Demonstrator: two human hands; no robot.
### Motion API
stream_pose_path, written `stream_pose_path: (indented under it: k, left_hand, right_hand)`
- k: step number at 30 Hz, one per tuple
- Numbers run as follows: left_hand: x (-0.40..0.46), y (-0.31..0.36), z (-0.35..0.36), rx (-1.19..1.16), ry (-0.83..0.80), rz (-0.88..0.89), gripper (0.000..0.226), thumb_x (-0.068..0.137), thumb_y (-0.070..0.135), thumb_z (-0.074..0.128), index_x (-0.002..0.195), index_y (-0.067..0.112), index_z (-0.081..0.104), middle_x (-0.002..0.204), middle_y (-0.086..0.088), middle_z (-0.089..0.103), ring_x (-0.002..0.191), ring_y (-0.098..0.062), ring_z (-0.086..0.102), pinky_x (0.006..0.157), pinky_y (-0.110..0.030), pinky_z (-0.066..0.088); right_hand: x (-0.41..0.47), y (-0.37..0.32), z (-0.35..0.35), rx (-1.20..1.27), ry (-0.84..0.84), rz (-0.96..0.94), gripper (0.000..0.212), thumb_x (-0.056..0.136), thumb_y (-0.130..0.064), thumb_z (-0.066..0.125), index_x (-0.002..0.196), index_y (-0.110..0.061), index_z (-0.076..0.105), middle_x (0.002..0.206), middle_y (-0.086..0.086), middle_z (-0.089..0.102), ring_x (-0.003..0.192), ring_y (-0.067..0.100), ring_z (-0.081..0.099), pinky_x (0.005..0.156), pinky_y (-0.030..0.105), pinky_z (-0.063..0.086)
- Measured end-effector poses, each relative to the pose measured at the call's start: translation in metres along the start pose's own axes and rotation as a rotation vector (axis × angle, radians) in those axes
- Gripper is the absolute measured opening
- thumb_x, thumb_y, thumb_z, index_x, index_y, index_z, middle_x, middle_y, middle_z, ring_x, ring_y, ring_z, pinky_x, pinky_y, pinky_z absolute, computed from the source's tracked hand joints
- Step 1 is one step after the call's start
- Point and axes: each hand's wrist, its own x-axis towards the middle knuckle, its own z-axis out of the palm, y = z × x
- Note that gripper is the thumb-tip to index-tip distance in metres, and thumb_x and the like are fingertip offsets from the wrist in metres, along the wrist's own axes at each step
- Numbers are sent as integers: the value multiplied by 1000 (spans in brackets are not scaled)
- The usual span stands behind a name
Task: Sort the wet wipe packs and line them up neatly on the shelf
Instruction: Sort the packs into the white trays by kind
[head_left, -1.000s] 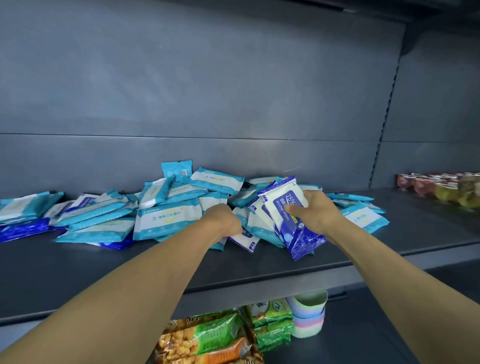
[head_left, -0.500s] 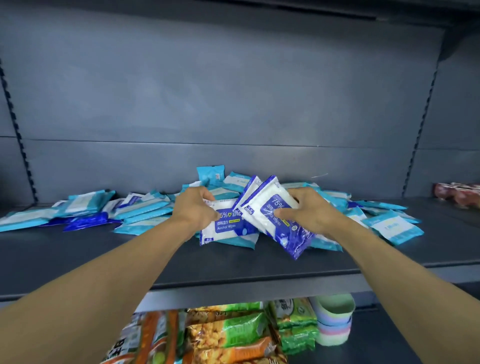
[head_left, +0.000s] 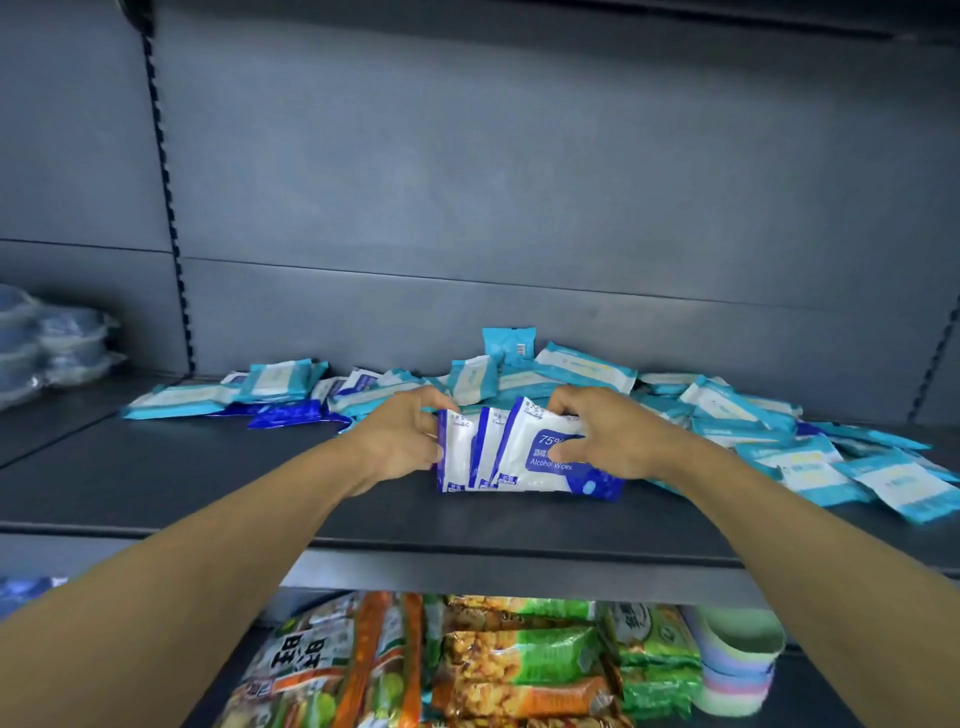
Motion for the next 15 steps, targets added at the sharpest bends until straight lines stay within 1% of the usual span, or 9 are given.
stream_pose_path:
  k: [2,3,5,6,7,8,10,12,15]
  left_hand:
    - [1,-9,-18,95,96,-13,33,83,-12,53,103,14,54,99,-7,66,87,-24,64,64,-23,46]
    - [2,-15,-28,132,160,-16,32,83,-10,54,102,15,54,99,-6,64,85,-23,62,64,-23,45]
    - [6,-27,-44,190,264,-27,30,82,-9,55,99,16,55,96,-5,63,77,-17,57,60,-19,44]
    - [8,-32,-50,227,298,-39,29,81,-9,56,97,16,56,94,-4,63,76,-16,56,59,-17,44]
    - [9,-38,-55,267,322,-54,28,81,-8,57,95,16,56,95,-4,64,79,-17,57,61,-18,45]
    - [11,-43,-58,300,336,-70,26,81,-6,57,94,17,57,96,-5,64,84,-19,59,67,-21,46]
    - [15,-52,-61,345,335,-97,25,81,-2,58,93,20,56,101,-5,64,94,-22,61,79,-26,50]
    - [18,-59,-61,400,313,-98,27,80,-1,58,95,22,55,105,-3,62,99,-21,60,86,-30,50]
    - [24,-64,-60,502,336,-62,32,78,1,61,102,21,56,111,-2,60,101,-21,59,91,-35,50]
  right_hand:
    - [10,-3,0,33,33,29,23,85,-21,67,95,-25,47,106,-4,58,92,13,54,69,24,40]
    - [15,-4,0,68,51,48,26,85,-21,67,99,-25,46,111,-3,58,97,14,55,73,25,42]
    - [23,-7,3,116,43,88,41,84,-20,67,116,-27,43,123,-1,56,112,15,53,85,28,45]
    - [26,-9,5,102,11,101,50,84,-20,68,125,-28,41,128,-1,54,118,16,51,91,30,44]
    - [29,-10,8,59,-23,102,53,84,-21,67,130,-28,42,129,-2,54,117,16,51,92,30,44]
    - [32,-11,10,0,-49,88,46,84,-22,67,126,-27,49,126,-3,56,111,16,53,88,29,43]
    - [35,-14,12,-77,-79,66,25,83,-24,68,107,-23,61,115,-3,62,97,14,55,78,27,42]
    - [35,-18,10,-93,-87,90,20,81,-30,71,97,-23,62,105,-4,61,92,13,55,74,27,42]
    - [35,-22,9,-121,-92,105,24,77,-36,74,81,-26,53,89,-10,56,80,8,51,64,24,38]
